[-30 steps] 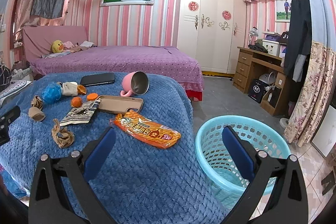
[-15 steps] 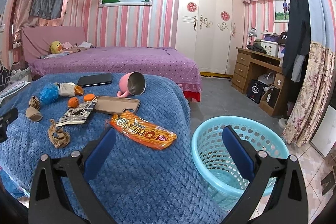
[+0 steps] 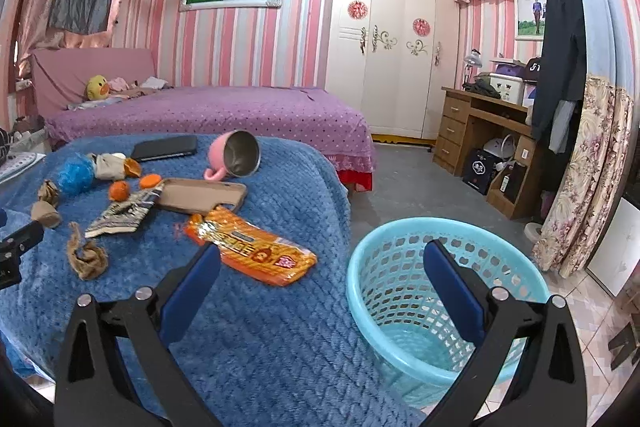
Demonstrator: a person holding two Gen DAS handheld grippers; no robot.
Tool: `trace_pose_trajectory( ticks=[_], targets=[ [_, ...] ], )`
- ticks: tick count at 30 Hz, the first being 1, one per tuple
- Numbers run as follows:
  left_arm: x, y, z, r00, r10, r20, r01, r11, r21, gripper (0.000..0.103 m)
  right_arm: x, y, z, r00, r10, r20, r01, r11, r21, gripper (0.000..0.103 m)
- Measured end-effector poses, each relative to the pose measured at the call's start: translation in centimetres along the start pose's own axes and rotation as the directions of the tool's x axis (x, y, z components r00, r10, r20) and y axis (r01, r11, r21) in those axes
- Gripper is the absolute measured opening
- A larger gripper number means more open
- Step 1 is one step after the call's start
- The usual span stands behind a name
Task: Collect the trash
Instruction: 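Grasp the tan stocking with the left tool while the right tool grasps the orange snack bag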
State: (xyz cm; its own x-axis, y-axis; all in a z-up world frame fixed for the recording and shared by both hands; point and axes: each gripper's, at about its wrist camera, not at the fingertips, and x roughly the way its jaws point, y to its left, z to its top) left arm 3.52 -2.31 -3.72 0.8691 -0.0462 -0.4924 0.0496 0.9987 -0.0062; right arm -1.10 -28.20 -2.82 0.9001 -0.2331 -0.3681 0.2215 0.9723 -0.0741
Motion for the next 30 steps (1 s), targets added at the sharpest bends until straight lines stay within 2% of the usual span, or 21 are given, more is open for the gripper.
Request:
trace_pose_trajectory(
  ticks=[4,10,15,18,20,22,27,30],
  targets=[
    [1.9,-1.5,-0.4,0.999,-0.001,-0.032,0.002,1.000,0.020,0.098,1.2,-1.2,-0.5,0.999,0.015,-0.043,-0.013,0.999,0.040,0.099],
    [4.1,-2.3,-0.7,0.996,-0.044,-0.082,0.044,0.999,-0.008,0.097,2.8,-2.4,-1.2,0.994,-0.002,-0.110,0.009,0.998,0.063,0.099],
    [5.6,-3.2,-0.8,0.988,-0.090,-0.122,0.087,0.996,-0.030,0.096,3.5,-3.2,-0.4,0.994,0.018,-0.111,-0.010,0.997,0.071,0.099],
    [6.3,-4.4,-1.1,0.984,-0.098,-0.148,0.101,0.995,0.017,0.079,4.3,-3.0,1.0,0.994,0.043,-0.100,-0.038,0.998,0.055,0.099],
    [6.5,-5.2,-1.3,0.981,-0.106,-0.161,0.116,0.992,0.051,0.059,5.3,-2.3,1.9,0.994,0.049,-0.101,-0.046,0.999,0.027,0.099],
    [6.5,-5.8,-1.4,0.980,-0.109,-0.168,0.123,0.989,0.081,0.047,6.8,-1.4,2.4,0.991,0.062,-0.117,-0.061,0.998,0.012,0.099],
    [5.9,-5.7,-1.1,0.988,-0.075,-0.134,0.090,0.990,0.109,0.045,9.3,0.7,0.8,0.984,0.070,-0.161,-0.075,0.997,-0.025,0.099],
    [5.6,-4.2,-0.6,0.992,-0.051,-0.116,0.060,0.995,0.076,0.045,10.4,1.3,-0.4,0.973,0.097,-0.209,-0.105,0.994,-0.023,0.098]
  ],
)
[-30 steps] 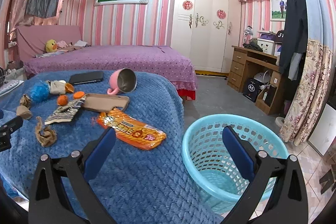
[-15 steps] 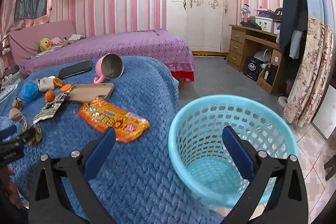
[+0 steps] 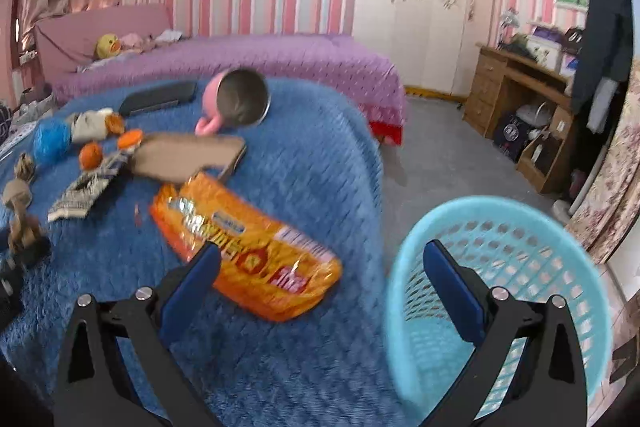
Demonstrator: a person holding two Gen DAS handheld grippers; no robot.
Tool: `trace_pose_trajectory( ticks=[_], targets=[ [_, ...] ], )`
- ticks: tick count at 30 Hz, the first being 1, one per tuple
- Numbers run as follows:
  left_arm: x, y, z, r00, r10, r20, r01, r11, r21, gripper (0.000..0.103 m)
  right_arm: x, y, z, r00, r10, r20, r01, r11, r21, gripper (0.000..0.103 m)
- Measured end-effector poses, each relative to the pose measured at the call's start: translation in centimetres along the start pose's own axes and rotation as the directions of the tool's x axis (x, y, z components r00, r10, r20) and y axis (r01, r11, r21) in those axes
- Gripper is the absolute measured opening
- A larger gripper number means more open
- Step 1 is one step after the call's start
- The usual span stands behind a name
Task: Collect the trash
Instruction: 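Grasp the tan stocking with the left tool while the right tool grasps the orange snack bag, then carry both items over the blue basket and open the left tool to drop the stocking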
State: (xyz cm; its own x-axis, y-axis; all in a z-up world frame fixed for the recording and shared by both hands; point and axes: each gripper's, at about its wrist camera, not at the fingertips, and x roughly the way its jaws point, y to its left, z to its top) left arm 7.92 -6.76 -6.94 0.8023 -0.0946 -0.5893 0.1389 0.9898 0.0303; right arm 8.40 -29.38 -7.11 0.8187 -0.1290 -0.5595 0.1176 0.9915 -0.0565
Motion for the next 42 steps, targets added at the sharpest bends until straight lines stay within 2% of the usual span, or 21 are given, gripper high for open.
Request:
trace_pose_trajectory(
  ticks=[3,5,6,9,14,21,24,30,34,42],
  targets=[
    [0.0,1.9,0.4,0.999,0.033,0.000,-0.033,0.998,-0.057,0.045,0.4,0.2,0.3,1.000,-0.005,0.006,0.005,1.000,-0.002,0.098],
    [-0.1,2.9,0.5,1.000,0.030,-0.002,-0.030,0.995,-0.097,0.045,0.8,0.3,0.3,1.000,-0.001,-0.010,0.001,1.000,-0.008,0.095],
    [0.0,3.2,0.6,0.999,0.032,-0.002,-0.032,0.994,-0.104,0.045,1.1,0.5,0.2,1.000,0.005,-0.030,-0.006,1.000,-0.012,0.087],
    [0.0,3.4,0.6,0.999,0.051,0.003,-0.050,0.994,-0.099,0.045,2.0,0.7,0.1,0.997,0.024,-0.073,-0.026,0.999,-0.024,0.070],
    [-0.6,3.0,0.5,0.998,0.057,0.029,-0.055,0.996,-0.074,0.046,2.3,1.0,-0.3,0.992,0.078,-0.101,-0.082,0.996,-0.034,0.051],
    [-0.8,2.9,0.2,0.998,0.059,0.031,-0.056,0.995,-0.082,0.046,1.7,1.0,-0.5,0.984,0.154,-0.088,-0.157,0.987,-0.030,0.019],
    [-0.9,3.2,0.3,0.998,0.063,0.031,-0.060,0.994,-0.096,0.046,1.1,0.7,-0.5,0.983,0.174,-0.065,-0.176,0.984,-0.024,0.010],
    [-1.2,3.0,0.5,0.997,0.065,0.032,-0.061,0.992,-0.110,0.046,-1.4,-1.4,0.2,0.985,0.169,0.024,-0.169,0.986,-0.012,0.009],
    [-1.8,1.6,0.8,0.996,0.070,0.052,-0.066,0.995,-0.074,0.046,-2.6,-3.7,0.3,0.989,0.137,0.053,-0.137,0.991,-0.012,0.009],
    [-2.7,-1.6,2.4,0.996,0.024,0.082,-0.020,0.998,-0.055,0.046,-4.4,-11.8,-1.0,0.996,0.046,0.082,-0.052,0.996,0.073,0.009]
  ],
)
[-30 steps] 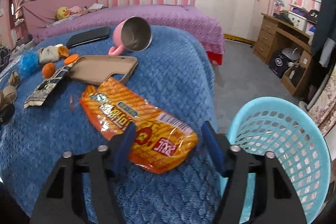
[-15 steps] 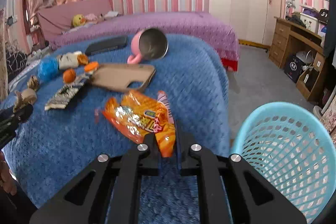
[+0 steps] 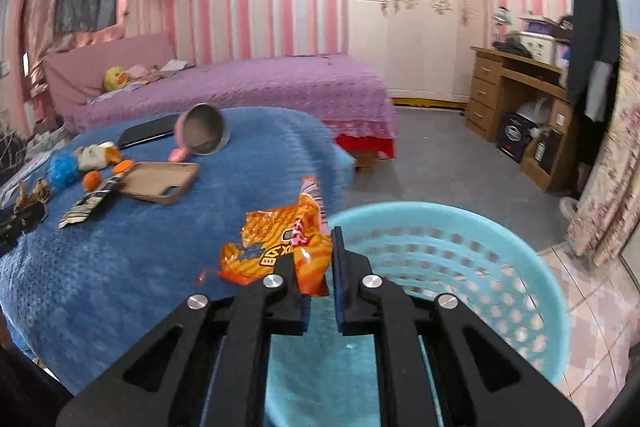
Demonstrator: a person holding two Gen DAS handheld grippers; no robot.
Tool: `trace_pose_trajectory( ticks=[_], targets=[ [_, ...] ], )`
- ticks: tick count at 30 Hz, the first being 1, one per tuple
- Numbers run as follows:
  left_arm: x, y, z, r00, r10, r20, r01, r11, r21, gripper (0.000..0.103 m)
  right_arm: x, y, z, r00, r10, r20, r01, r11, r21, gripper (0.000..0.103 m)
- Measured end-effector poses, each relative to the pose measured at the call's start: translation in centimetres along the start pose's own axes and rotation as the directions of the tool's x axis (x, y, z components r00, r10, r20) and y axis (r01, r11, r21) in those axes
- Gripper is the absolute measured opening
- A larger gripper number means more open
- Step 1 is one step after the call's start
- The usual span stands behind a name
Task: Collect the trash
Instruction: 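Carry both items over the blue basket and open the left tool to drop the stocking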
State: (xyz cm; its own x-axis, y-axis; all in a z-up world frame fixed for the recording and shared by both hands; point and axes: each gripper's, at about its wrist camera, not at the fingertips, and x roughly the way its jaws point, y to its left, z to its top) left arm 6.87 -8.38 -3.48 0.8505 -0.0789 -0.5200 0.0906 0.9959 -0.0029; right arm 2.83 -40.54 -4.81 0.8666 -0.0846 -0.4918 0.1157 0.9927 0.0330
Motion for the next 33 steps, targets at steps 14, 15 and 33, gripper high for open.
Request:
trace_pose_trajectory(
  ticks=[14,15,33],
  targets=[
    [-0.1,-10.3,2.2,0.987,-0.159,0.011,0.158,0.985,0.069,0.046,-0.8,-9.3,-2.0,0.990,-0.137,-0.032,0.139,0.983,0.121,0.009],
    [0.0,-11.2,2.1,0.985,-0.173,0.004,0.172,0.982,0.077,0.046,-0.8,-9.5,-2.0,0.989,-0.143,-0.032,0.145,0.982,0.120,0.009],
    [2.6,-23.4,0.8,0.933,-0.353,-0.063,0.358,0.914,0.191,0.046,-0.3,-12.1,-1.8,0.983,-0.179,-0.025,0.181,0.966,0.184,0.009]
  ],
)
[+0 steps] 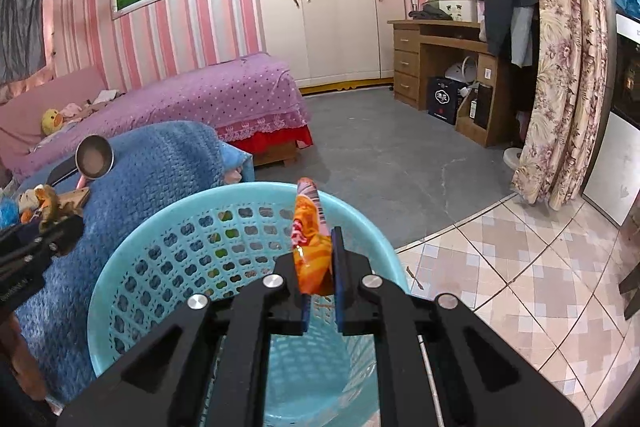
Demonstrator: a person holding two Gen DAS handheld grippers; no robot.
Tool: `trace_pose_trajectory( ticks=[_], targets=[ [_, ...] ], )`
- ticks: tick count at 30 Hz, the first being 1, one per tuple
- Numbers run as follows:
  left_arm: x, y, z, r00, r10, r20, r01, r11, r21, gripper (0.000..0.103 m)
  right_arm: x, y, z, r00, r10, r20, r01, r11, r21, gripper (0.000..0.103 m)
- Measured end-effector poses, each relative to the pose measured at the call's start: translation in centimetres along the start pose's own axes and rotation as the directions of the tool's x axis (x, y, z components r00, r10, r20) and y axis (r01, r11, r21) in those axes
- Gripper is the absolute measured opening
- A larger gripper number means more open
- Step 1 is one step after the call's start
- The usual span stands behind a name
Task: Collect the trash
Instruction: 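Carry both items over the blue basket and open the left tool to drop the stocking, then open the right tool to drop the orange snack bag into the basket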
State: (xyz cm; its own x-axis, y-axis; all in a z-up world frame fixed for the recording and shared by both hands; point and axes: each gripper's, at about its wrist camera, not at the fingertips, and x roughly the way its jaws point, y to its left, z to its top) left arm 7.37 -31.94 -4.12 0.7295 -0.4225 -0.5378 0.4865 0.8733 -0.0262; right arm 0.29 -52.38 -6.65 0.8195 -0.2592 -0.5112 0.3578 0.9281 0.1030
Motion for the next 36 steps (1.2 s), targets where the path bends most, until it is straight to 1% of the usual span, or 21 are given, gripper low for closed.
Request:
trace_pose_trajectory(
  ticks=[3,6,7,8,11,12,14,16,20,24,29,31,32,33,35,36],
  targets=[
    [0.8,-1.1,0.6,1.000,-0.012,-0.007,0.013,1.000,0.020,0.047,-0.1,0.0,0.1,1.000,-0.005,0.013,0.005,1.000,0.013,0.009],
    [1.7,-2.4,1.0,0.999,-0.023,-0.021,0.024,0.999,0.044,0.050,-0.1,0.0,0.2,1.000,-0.004,0.016,0.004,1.000,0.024,0.009],
    [1.9,-2.6,1.2,0.999,-0.023,-0.024,0.024,0.999,0.046,0.055,0.0,0.0,0.2,1.000,-0.003,0.014,0.003,1.000,0.025,0.009],
    [2.1,-2.8,1.3,0.999,-0.023,-0.031,0.025,0.998,0.049,0.067,0.0,0.1,0.3,1.000,-0.001,0.013,0.001,1.000,0.024,0.009],
    [1.8,-2.3,1.5,1.000,-0.003,-0.020,0.004,0.999,0.043,0.082,-0.1,0.2,0.2,1.000,0.001,0.016,-0.001,1.000,0.019,0.009],
    [1.7,-2.2,1.7,1.000,0.002,-0.016,-0.001,0.999,0.041,0.084,-0.2,0.3,0.2,1.000,0.001,0.017,-0.001,1.000,0.016,0.009],
    [1.3,-1.5,1.8,1.000,0.026,0.002,-0.026,0.999,0.031,0.092,-0.3,0.3,0.1,1.000,0.001,0.016,-0.001,1.000,0.013,0.009],
    [0.7,-0.5,1.8,0.998,0.055,0.021,-0.055,0.998,0.021,0.095,-0.3,0.4,0.1,1.000,0.004,0.014,-0.005,1.000,0.018,0.009],
    [-0.2,1.5,1.7,0.995,0.100,0.024,-0.100,0.995,0.010,0.097,-0.3,0.7,0.2,1.000,0.014,0.014,-0.014,1.000,0.016,0.009],
    [-1.4,3.2,1.6,0.991,0.129,0.028,-0.129,0.992,-0.011,0.097,-0.1,1.7,0.2,1.000,0.019,0.005,-0.019,1.000,0.003,0.009],
    [-3.0,4.9,1.1,0.988,0.155,0.025,-0.154,0.987,-0.039,0.097,0.1,2.8,0.1,1.000,-0.003,-0.008,0.003,1.000,-0.017,0.011],
    [-3.7,5.7,0.8,0.986,0.163,0.024,-0.162,0.986,-0.044,0.097,0.2,3.1,0.2,1.000,-0.021,-0.013,0.021,1.000,-0.023,0.032],
    [-4.0,6.0,0.8,0.986,0.166,0.025,-0.165,0.985,-0.047,0.097,0.1,3.3,0.2,0.999,-0.029,-0.012,0.029,0.999,-0.020,0.052],
    [-4.6,6.5,0.7,0.985,0.170,0.029,-0.169,0.984,-0.054,0.097,0.1,3.4,0.3,0.999,-0.030,-0.010,0.030,0.999,-0.016,0.061],
    [-5.1,7.3,0.6,0.984,0.176,0.031,-0.174,0.983,-0.062,0.097,-0.1,3.6,0.4,0.999,-0.042,-0.007,0.042,0.999,-0.013,0.062],
    [-5.4,7.8,0.6,0.983,0.180,0.030,-0.178,0.982,-0.067,0.097,-0.1,3.8,0.5,0.999,-0.052,-0.007,0.052,0.999,-0.010,0.069]
  ],
)
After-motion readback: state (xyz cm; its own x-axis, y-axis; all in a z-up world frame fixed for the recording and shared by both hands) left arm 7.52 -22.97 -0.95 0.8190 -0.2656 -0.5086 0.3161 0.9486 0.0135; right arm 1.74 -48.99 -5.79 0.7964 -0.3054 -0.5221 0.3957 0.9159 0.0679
